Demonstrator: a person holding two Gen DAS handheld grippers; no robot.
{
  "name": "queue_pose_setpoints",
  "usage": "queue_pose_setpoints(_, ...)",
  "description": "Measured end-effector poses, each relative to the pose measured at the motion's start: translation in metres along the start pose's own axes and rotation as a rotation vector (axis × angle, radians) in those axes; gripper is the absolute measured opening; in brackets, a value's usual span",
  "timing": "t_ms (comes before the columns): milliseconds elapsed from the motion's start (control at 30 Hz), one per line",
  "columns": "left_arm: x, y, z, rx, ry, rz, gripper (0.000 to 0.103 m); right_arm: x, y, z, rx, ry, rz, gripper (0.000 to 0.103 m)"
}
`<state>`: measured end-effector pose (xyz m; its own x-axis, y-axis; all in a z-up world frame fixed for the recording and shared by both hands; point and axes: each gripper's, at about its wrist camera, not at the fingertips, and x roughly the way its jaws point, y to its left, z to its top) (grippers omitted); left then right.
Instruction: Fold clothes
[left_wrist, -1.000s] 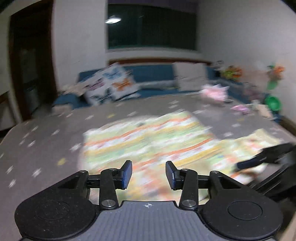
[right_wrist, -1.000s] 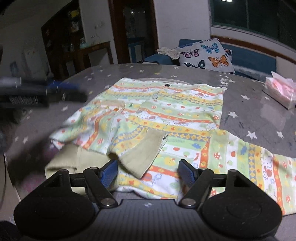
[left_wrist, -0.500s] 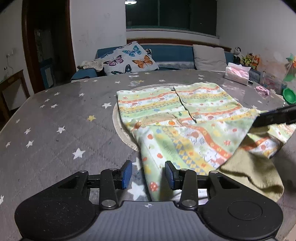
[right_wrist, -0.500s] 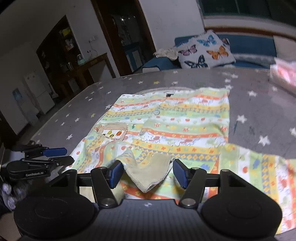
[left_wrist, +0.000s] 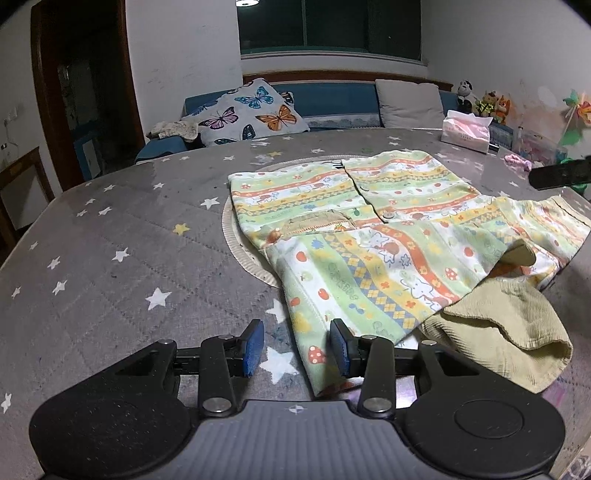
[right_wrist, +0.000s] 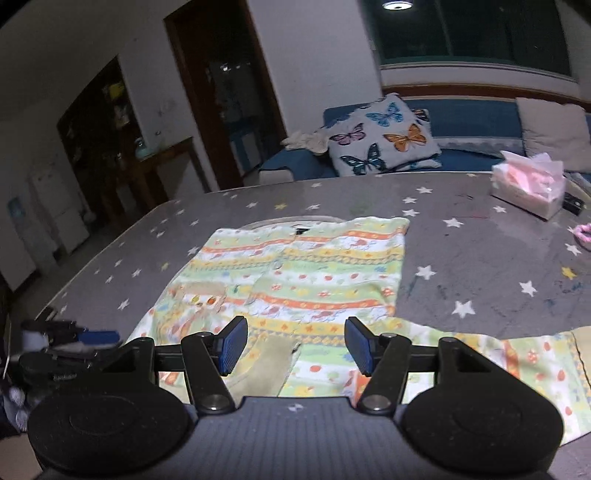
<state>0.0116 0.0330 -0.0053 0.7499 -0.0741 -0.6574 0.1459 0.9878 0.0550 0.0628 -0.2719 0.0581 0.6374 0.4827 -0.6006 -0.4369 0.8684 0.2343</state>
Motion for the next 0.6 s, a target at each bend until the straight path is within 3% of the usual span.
queue_pose_setpoints(167, 0.0, 0.001, -0.001, 0.0, 0.002, 0.002, 0.043, 0.032, -0.002, -0.003, 0.013, 0.067, -0.002, 0.035)
queue_pose_setpoints(367, 0.0, 0.0, -0.001, 0.013, 0.001, 0.001, 0.043, 0.052, 0.016, -0.007, -0.064, 0.08, -0.035, 0.025)
queue_pose_setpoints(433, 0.0, 0.0, -0.001, 0.019, 0.001, -0.001, 0.043, 0.057, 0.022, -0.008, -0.091, 0.083, -0.047, 0.009)
queue_pose_setpoints(600, 0.0, 0.001, -0.001, 0.034, 0.001, -0.006, 0.043, 0.062, 0.037, -0.008, -0.175, 0.056, -0.096, 0.007)
